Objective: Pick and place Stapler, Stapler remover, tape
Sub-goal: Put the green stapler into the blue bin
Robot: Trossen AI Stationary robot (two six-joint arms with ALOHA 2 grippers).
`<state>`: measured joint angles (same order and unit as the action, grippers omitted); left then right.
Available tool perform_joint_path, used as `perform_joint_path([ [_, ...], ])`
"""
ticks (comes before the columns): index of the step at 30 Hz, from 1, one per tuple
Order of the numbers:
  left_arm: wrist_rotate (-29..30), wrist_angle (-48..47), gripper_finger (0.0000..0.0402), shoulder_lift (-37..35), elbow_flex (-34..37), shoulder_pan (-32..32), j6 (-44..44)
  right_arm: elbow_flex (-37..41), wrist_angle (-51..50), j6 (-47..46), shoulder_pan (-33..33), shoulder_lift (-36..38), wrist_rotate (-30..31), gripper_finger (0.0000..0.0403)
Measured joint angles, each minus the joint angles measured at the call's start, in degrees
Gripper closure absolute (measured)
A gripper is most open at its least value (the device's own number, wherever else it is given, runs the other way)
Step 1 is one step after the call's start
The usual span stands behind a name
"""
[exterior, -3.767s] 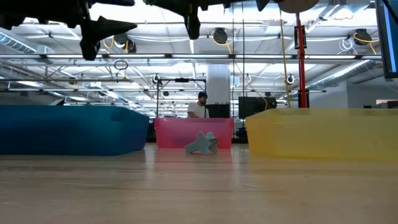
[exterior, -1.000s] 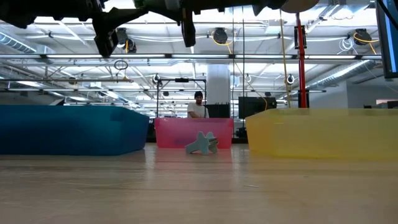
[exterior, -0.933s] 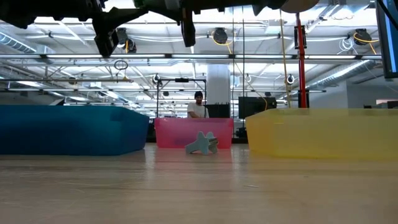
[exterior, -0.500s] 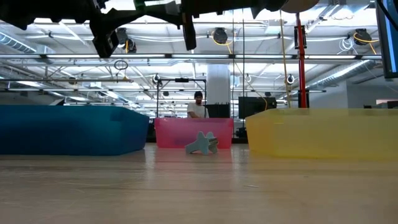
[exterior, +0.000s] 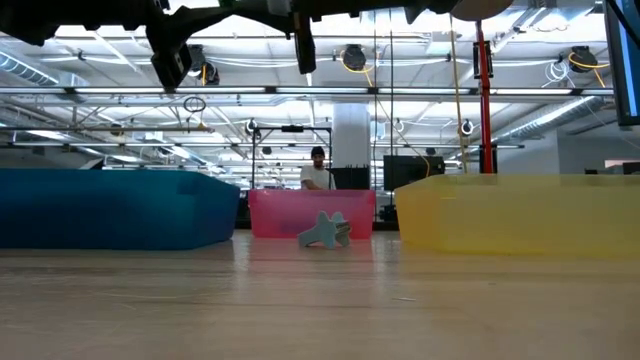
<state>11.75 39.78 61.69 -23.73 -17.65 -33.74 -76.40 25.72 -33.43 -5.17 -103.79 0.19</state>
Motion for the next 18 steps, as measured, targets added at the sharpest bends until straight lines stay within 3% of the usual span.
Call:
perform_joint_path([
  [18, 0.8, -2.4, 0.0226, 0.0, -0.1, 0.6, -1.3, 0.1, -1.8, 0.2, -0.3, -0.1, 0.0, 0.0349],
])
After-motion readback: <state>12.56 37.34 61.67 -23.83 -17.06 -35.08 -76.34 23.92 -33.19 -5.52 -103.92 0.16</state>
